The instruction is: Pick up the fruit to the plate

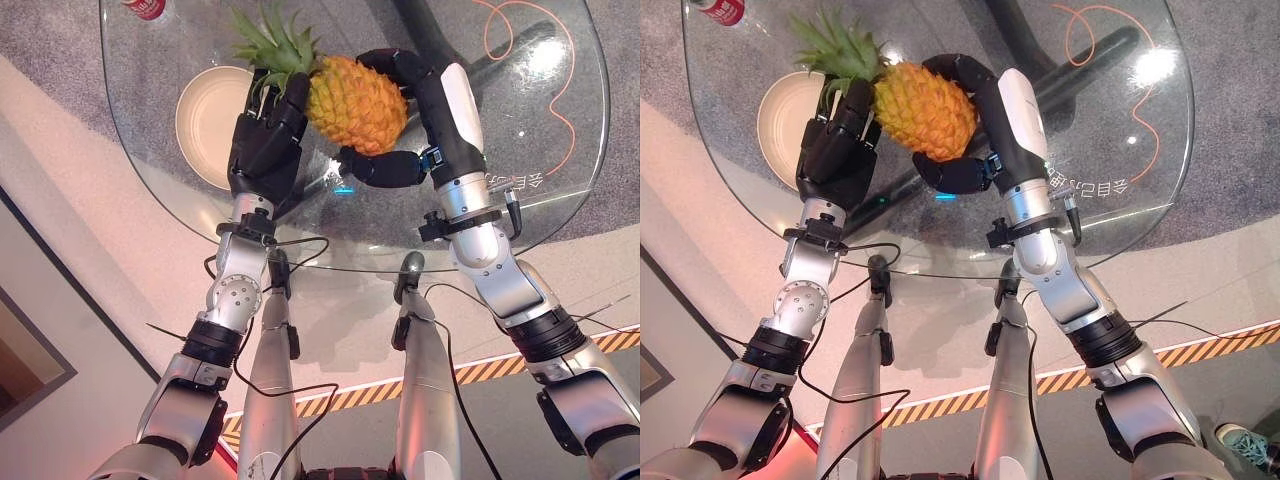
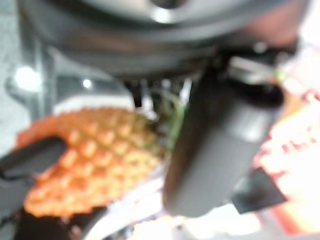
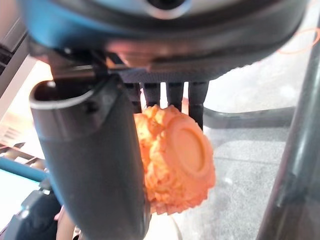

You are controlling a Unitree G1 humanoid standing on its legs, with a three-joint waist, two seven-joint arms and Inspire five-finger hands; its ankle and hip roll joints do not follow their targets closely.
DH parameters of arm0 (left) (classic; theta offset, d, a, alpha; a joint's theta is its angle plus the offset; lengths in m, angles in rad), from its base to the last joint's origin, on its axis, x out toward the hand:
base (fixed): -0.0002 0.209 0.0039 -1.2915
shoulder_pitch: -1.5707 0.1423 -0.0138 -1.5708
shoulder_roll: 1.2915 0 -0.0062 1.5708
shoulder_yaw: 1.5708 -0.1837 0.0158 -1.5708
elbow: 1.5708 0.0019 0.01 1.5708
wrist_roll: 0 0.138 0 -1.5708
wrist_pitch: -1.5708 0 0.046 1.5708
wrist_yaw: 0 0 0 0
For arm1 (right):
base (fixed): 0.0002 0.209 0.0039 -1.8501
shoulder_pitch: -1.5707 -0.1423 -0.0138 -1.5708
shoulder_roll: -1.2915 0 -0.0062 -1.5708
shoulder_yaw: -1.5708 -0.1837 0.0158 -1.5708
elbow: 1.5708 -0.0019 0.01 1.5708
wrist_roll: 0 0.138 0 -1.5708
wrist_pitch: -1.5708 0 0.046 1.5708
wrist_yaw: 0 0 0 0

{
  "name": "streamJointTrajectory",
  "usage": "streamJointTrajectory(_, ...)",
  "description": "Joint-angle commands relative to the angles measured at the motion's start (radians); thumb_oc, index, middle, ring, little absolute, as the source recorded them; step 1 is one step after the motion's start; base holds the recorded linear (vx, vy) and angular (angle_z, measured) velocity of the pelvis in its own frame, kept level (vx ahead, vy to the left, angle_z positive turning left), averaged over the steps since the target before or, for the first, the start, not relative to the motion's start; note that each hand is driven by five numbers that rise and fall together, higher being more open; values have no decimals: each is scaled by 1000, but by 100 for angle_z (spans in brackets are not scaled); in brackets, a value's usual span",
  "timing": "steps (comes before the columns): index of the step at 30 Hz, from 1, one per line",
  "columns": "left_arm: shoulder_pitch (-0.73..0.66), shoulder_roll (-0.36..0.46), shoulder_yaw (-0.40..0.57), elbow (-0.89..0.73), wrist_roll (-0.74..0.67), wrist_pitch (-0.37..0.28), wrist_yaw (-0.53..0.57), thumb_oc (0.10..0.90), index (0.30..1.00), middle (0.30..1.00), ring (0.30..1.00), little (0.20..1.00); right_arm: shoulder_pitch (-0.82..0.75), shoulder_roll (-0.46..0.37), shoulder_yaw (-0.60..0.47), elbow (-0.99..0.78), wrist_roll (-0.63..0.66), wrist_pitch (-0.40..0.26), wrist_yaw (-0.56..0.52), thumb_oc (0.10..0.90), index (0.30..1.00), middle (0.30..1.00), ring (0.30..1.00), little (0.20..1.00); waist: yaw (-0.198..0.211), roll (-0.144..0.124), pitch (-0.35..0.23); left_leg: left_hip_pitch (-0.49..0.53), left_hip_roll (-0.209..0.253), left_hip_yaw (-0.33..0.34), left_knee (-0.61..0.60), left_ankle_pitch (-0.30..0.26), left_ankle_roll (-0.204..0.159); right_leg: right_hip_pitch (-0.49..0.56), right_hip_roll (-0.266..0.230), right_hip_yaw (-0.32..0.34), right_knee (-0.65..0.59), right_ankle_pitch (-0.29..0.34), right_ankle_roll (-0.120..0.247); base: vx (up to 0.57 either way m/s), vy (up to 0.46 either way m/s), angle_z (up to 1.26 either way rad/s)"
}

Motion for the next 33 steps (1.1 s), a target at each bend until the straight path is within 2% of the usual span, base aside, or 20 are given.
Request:
streamJointTrajectory(1,-112,20,10,-163,-22,-60,-118,800,900,900,900,900,-122,-24,15,-171,-45,-95,5,100,300,300,300,200,3,-16,-14,13,-29,9,72,-83,25,77,25,-56,-116,57,3,0,0,0)
streamJointTrajectory(9,-113,19,14,-171,-55,-63,-129,800,900,900,900,900,-131,-34,27,-175,-58,-100,40,100,300,300,300,200,4,-18,-14,12,-29,9,71,-82,24,76,24,-55,-117,58,3,0,0,0)
streamJointTrajectory(14,-119,12,16,-168,-47,-95,-125,800,900,900,900,900,-142,-36,36,-169,-62,-97,35,100,300,300,300,200,4,-19,-14,9,-30,6,68,-80,23,73,25,-56,-119,60,3,0,0,0)
streamJointTrajectory(15,-119,11,18,-170,-49,-117,-121,218,401,401,401,318,-141,-36,35,-166,-62,-101,29,100,300,300,300,200,5,-19,-14,7,-30,6,68,-80,23,71,26,-55,-118,59,3,0,0,0)
streamJointTrajectory(16,-121,11,19,-169,-47,-125,-127,100,300,300,300,200,-145,-35,34,-163,-62,-103,28,100,300,300,300,200,4,-20,-14,-1,-33,4,68,-73,24,63,26,-54,-120,66,2,0,0,0)
streamJointTrajectory(33,-128,5,28,-171,-7,-172,-123,100,300,300,300,200,-140,-24,20,-157,-69,-99,-5,100,300,300,300,200,4,-19,-14,2,-36,1,71,-83,23,65,29,-52,-116,58,3,0,0,0)
